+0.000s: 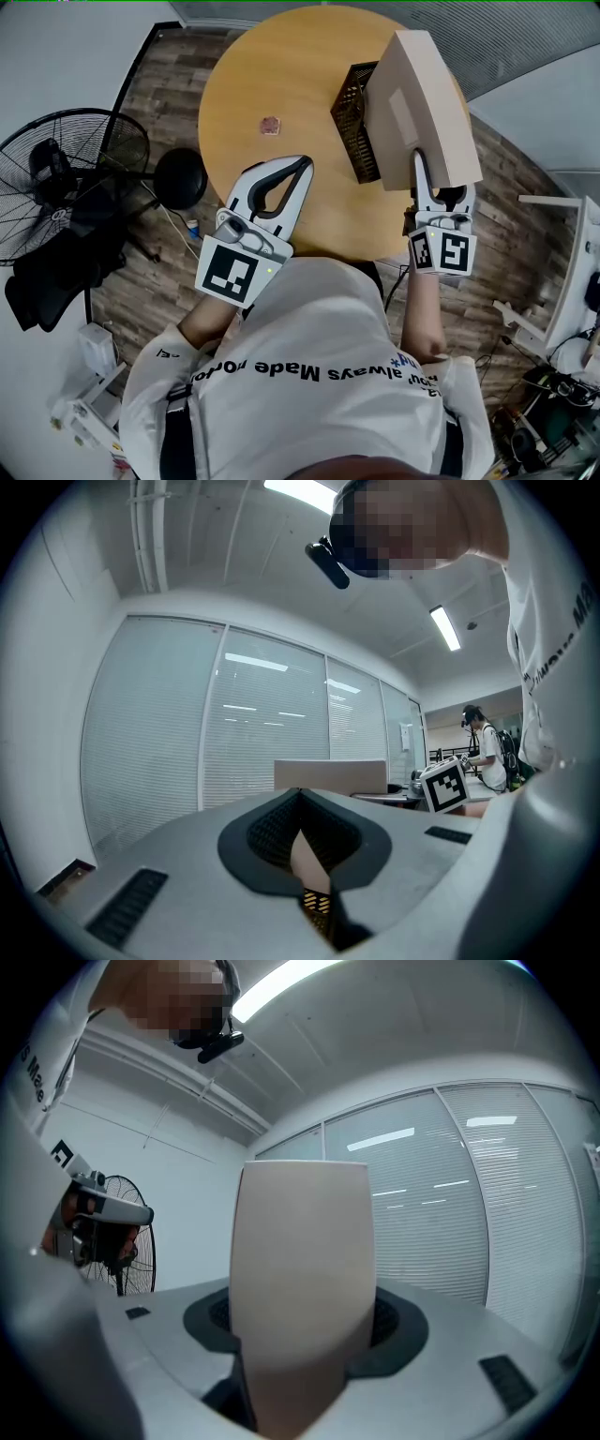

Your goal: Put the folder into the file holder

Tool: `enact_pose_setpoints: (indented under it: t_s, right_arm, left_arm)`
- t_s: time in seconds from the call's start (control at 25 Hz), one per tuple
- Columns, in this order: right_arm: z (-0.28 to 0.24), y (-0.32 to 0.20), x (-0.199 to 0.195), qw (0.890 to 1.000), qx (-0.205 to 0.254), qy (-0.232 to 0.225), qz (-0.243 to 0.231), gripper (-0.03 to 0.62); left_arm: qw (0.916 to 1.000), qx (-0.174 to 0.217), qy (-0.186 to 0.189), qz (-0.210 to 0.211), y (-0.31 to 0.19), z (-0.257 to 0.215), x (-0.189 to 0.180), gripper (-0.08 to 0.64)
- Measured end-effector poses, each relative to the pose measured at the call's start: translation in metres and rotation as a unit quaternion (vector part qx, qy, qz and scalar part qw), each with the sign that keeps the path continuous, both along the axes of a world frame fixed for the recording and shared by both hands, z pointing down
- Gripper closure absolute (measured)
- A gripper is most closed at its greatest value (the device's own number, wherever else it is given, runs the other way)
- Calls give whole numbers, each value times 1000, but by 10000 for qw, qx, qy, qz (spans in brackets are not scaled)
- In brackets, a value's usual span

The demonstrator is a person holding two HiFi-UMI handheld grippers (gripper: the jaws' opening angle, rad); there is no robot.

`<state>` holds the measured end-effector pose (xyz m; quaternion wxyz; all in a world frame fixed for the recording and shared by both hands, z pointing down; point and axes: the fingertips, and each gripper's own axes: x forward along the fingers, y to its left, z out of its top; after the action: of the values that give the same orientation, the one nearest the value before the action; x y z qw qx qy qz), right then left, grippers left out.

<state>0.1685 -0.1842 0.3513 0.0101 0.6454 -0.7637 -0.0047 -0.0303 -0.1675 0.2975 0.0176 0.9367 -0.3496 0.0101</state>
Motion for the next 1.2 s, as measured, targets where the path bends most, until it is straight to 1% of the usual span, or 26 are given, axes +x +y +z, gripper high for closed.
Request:
enact_pose_setpoints:
  t_s: [0.64, 1.2]
  right_arm:
    - [18, -23, -8, 9997, 218, 24, -90, 307]
    - [44, -32, -9, 9994, 312, -151, -75, 307]
  left_arm:
    - [9999, -47, -8, -108, -8, 5, -10, 535]
    - [9998, -95, -74, -182, -14, 10, -19, 535]
